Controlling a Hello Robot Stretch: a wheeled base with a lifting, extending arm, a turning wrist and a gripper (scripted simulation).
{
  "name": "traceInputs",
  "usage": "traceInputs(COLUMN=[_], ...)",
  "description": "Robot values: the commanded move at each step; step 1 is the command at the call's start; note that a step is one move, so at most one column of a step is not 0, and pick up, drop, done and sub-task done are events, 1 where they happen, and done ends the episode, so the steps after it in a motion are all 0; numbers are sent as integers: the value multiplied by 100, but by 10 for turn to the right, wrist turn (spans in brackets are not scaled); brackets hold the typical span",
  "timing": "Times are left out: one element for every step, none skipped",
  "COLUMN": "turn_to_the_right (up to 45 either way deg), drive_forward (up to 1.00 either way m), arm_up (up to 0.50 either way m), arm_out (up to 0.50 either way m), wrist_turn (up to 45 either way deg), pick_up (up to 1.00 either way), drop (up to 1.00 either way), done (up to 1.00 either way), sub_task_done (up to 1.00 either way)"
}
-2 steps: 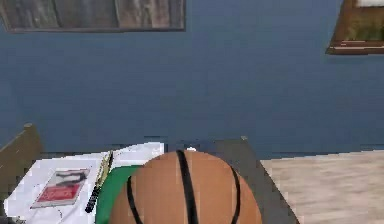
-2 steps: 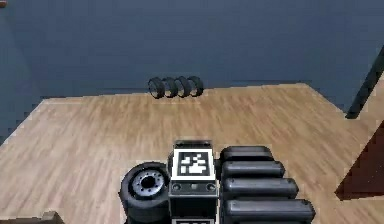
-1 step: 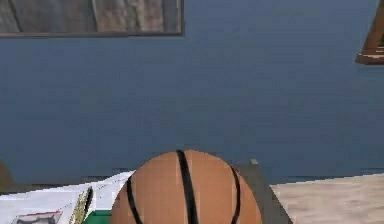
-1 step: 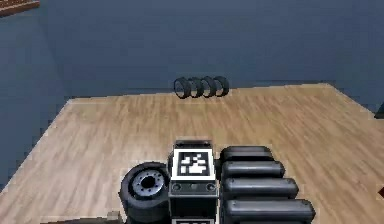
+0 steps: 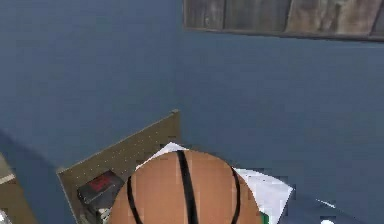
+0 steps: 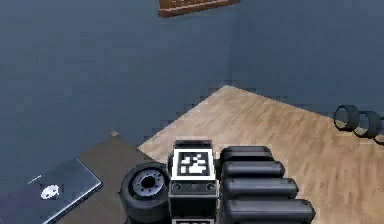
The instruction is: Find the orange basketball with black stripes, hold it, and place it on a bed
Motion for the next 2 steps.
traceInputs(turn_to_the_right=[-450,-210], drive_forward=[0,0], arm_up=[0,0], arm_out=[0,0], wrist_turn=[0,0], pick_up=[0,0], drop=[0,0], done=[0,0], sub_task_done=[0,0])
